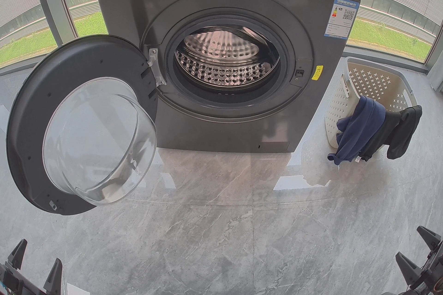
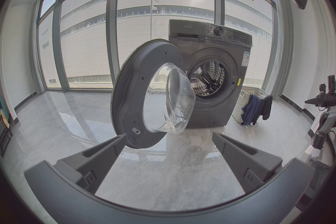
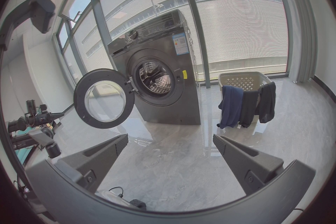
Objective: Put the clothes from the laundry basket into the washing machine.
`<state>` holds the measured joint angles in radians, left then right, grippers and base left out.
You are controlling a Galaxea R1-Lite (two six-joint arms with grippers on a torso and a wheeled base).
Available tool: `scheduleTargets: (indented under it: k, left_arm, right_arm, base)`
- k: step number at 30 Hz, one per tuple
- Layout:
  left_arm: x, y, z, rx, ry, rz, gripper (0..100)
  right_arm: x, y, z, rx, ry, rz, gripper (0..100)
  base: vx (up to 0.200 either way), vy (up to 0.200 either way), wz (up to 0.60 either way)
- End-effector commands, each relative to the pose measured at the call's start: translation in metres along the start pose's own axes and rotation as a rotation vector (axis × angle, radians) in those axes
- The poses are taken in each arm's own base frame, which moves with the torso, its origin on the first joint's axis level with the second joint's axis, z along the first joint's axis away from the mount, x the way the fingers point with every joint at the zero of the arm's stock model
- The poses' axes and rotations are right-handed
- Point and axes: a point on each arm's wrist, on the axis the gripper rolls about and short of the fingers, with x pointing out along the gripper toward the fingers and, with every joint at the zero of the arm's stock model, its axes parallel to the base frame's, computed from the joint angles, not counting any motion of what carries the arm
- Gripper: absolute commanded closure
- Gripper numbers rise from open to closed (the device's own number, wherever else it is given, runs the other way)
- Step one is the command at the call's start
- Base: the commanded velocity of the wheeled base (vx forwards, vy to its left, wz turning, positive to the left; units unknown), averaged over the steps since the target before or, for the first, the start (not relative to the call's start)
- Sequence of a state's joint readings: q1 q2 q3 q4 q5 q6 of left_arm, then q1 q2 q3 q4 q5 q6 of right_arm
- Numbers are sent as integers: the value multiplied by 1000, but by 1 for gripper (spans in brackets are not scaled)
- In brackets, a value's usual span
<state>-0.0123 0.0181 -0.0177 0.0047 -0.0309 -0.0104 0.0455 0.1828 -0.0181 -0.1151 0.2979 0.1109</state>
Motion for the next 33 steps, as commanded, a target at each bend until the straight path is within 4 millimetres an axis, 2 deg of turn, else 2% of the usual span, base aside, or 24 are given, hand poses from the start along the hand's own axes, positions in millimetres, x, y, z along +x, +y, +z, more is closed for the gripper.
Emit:
scheduleTargets:
  k: [1, 2, 6, 11, 14, 16, 19, 22, 33]
  left_arm:
    - [1, 0, -5, -2, 9, 2, 0]
    - [1, 0, -5, -2, 9, 3, 0]
    - [1, 0, -5, -1, 9, 2, 0]
    - [1, 0, -5, -1, 9, 2, 0]
    - [1, 0, -5, -1, 7, 5, 0]
    - [1, 0, -5, -1, 7, 3, 0]
    - [1, 0, -5, -1, 7, 5, 0]
    - [1, 0, -5, -1, 7, 5, 0]
    - [0, 0, -5, -4, 6, 6, 0]
  right_arm:
    - [-10, 0, -13, -16, -22, -45, 0]
    - [-16, 2, -14, -46, -65, -171, 0]
    - [-18, -3, -14, -108, -73, -400, 0]
    - [-18, -4, -13, -92, -79, -439, 0]
    - [-19, -7, -13, -81, -93, -575, 0]
    - [-19, -6, -13, -99, -87, -556, 0]
    - [-17, -3, -14, -124, -71, -390, 0]
    - [-17, -4, -15, -48, -87, -432, 0]
    - [-15, -4, -20, -104, -65, -348, 0]
  base:
    - [0, 0, 0]
    - [0, 0, 0]
    - [0, 0, 0]
    - [0, 0, 0]
    - [0, 0, 0]
    - [0, 0, 0]
    - [0, -67, 0]
    - [0, -200, 0]
    - [0, -200, 0]
